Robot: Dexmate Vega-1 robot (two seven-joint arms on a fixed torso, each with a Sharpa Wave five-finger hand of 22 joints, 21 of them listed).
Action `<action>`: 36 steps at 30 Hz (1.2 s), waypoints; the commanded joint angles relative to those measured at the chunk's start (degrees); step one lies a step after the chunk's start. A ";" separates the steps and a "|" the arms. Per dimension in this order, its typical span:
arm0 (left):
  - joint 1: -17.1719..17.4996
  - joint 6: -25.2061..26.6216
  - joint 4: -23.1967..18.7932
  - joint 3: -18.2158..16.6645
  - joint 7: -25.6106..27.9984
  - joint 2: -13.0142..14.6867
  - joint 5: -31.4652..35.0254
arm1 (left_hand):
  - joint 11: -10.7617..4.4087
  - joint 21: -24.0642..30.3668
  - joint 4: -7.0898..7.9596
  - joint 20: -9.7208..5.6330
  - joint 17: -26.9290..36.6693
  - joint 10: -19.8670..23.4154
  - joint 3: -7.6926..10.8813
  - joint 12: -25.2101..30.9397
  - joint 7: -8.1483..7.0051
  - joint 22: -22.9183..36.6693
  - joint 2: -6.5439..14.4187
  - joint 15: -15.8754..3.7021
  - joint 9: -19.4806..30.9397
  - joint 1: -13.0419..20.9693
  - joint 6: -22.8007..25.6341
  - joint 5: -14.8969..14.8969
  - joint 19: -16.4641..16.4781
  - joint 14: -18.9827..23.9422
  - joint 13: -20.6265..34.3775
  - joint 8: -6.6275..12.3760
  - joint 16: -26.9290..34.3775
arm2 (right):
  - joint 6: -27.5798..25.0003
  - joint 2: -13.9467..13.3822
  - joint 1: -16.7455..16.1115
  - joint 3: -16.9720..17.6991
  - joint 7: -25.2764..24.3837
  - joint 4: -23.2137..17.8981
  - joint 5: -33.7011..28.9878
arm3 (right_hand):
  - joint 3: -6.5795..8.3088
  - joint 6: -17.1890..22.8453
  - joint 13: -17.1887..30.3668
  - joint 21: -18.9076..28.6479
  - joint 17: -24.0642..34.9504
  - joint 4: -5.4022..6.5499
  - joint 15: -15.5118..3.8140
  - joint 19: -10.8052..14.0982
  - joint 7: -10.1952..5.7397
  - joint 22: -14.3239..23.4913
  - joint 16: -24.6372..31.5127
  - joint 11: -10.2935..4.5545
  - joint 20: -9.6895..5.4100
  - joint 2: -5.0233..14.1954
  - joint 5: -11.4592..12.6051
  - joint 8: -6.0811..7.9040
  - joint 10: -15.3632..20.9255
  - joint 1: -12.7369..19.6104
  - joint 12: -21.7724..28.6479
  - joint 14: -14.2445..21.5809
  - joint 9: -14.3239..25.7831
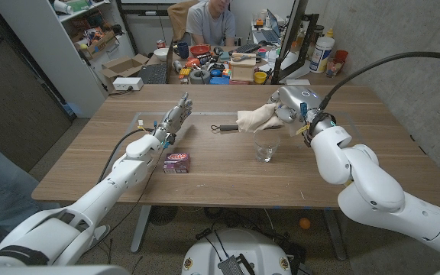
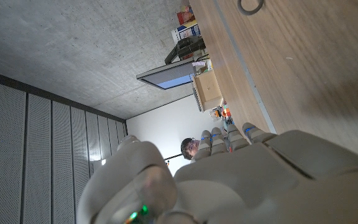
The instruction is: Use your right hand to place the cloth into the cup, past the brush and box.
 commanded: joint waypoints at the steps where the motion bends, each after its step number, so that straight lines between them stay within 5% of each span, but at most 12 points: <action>1: 0.71 0.01 -1.21 -0.30 0.39 0.50 -0.05 | 0.24 0.10 -0.05 0.06 0.19 -0.15 -0.59 -0.18 0.08 0.27 0.33 -0.09 0.18 0.14 0.25 0.21 -0.62 0.21 0.29 0.03 0.08 | 5.93 5.07 -1.49 1.24 1.72 3.43 -1.12 | -0.23 0.60 2.97 0.60 0.17 0.09 -9.50 -0.80 -0.13 0.18 -0.11 -0.13 -5.53 0.19 0.24 -0.31 1.00 -0.50 -0.33 3.82 0.21; 24: 2.20 0.68 -2.49 -0.55 1.29 1.22 -0.28 | 0.29 0.11 -0.06 -0.04 0.19 -0.05 -0.90 -0.19 0.11 0.27 0.45 -0.09 0.19 0.22 0.28 0.19 -0.64 0.26 0.30 -0.09 0.08 | 10.40 10.21 -2.36 3.46 0.31 11.73 5.48 | 0.15 0.73 3.44 2.44 -0.56 0.25 -9.36 -2.82 -0.17 0.17 -1.56 0.01 -5.50 0.46 0.31 -0.70 2.60 -1.28 -1.07 4.28 0.68; 36: 2.52 1.35 -3.96 -0.45 1.84 1.79 0.04 | 0.25 0.12 -0.07 -0.02 0.19 -0.17 -1.05 -0.25 0.12 0.27 0.50 -0.11 0.20 0.26 0.42 0.19 -0.63 0.24 0.30 -0.10 0.07 | 9.73 9.42 -3.65 4.12 -2.01 13.34 9.66 | 0.22 1.10 3.53 3.26 -0.54 0.28 -9.24 -3.37 -0.51 0.12 -1.87 -0.10 -5.46 0.51 0.28 -0.80 3.41 -1.56 -1.36 4.28 0.70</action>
